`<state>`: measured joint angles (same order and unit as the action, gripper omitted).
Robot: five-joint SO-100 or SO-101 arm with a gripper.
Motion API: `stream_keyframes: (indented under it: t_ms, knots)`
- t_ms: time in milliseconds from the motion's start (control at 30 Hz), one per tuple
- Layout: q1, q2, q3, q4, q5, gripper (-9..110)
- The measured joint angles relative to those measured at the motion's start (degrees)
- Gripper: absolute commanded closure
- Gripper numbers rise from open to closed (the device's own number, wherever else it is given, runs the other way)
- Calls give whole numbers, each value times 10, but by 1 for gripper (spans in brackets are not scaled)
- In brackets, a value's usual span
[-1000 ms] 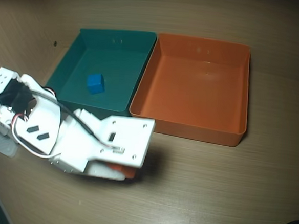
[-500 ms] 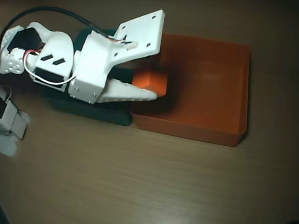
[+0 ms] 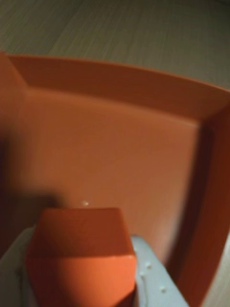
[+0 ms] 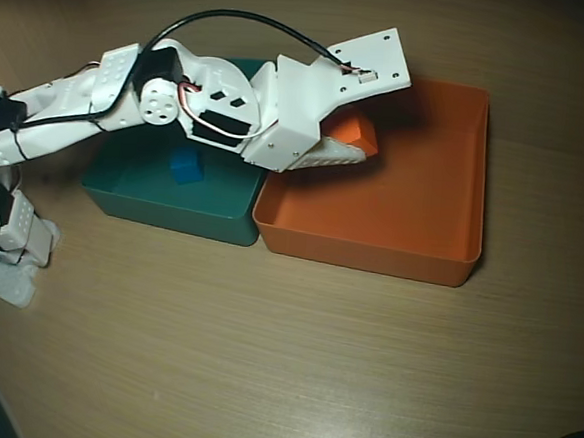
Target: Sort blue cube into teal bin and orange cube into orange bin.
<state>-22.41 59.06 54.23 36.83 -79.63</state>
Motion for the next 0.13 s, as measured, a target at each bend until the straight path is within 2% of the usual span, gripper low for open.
stream_keyframes:
  t_ms: [133]
  knots:
    - [-9,-51,-46,0,0,107]
